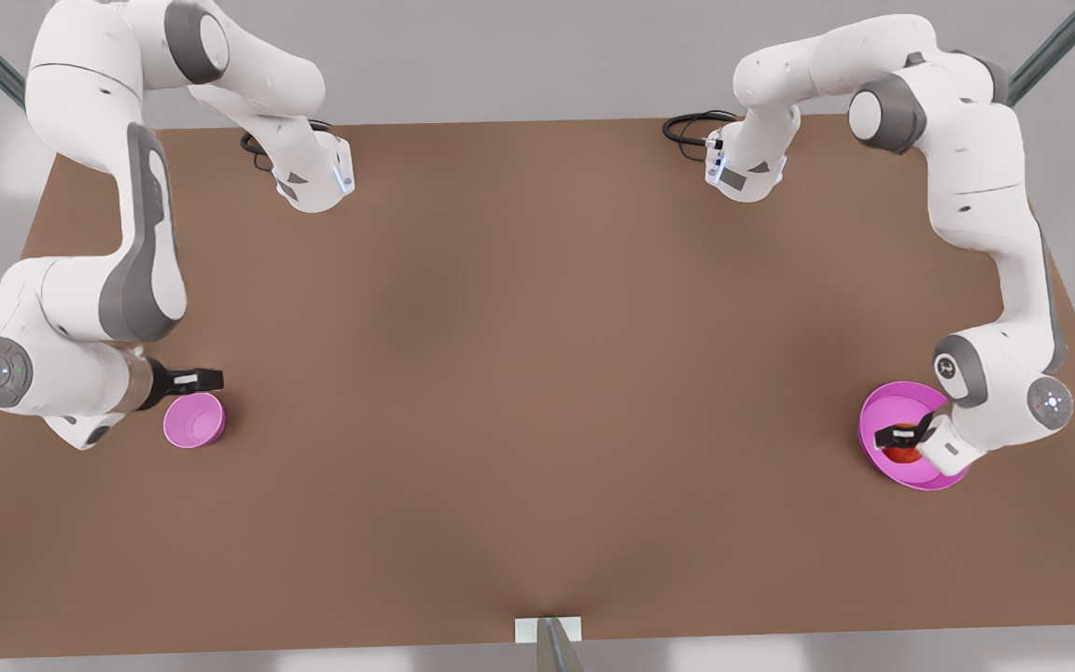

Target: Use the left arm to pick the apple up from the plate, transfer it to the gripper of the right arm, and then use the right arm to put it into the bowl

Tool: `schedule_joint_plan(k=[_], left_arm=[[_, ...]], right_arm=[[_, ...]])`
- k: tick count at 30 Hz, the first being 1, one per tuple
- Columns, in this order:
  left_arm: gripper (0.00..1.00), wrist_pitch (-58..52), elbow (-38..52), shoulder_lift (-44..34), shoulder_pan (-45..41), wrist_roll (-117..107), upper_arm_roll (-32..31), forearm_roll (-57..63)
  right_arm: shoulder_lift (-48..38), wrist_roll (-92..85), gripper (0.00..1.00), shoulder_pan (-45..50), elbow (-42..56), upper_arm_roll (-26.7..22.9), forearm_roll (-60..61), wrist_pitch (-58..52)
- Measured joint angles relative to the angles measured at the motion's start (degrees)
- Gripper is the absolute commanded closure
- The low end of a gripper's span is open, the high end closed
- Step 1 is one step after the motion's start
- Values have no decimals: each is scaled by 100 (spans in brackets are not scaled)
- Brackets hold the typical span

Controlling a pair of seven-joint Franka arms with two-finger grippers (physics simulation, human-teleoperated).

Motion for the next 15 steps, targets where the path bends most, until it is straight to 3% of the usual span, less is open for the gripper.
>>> schedule_joint_plan(k=[3, 5, 7, 9, 12, 15], left_arm=[[27, -545, 502, -68, -58, -10, -579, -679], [27, -973, 691, -2, -96, -47, -1357, -1325], [27, -1245, 865, 446, -241, -158, -2413, -2073], [27, -1158, 1988, 1397, -1164, -386, -3093, -2592], [27, -407, 2609, 2026, -2074, -740, -3465, -3200], [27, 242, 2793, 2239, -2316, -1093, -3685, -3551]], right_arm=[[707, -333, 0, -11, 132, 41, 765, 40], [1395, -596, 0, -26, 279, 255, 1522, 185], [1914, -836, 0, -16, 576, 771, 2067, 470], [2359, -1049, 0, -6, 812, 1283, 2458, 875], [2673, -1329, 0, -8, 985, 1690, 2763, 1398], [2835, -1572, 0, -14, 999, 2059, 2900, 1891]])
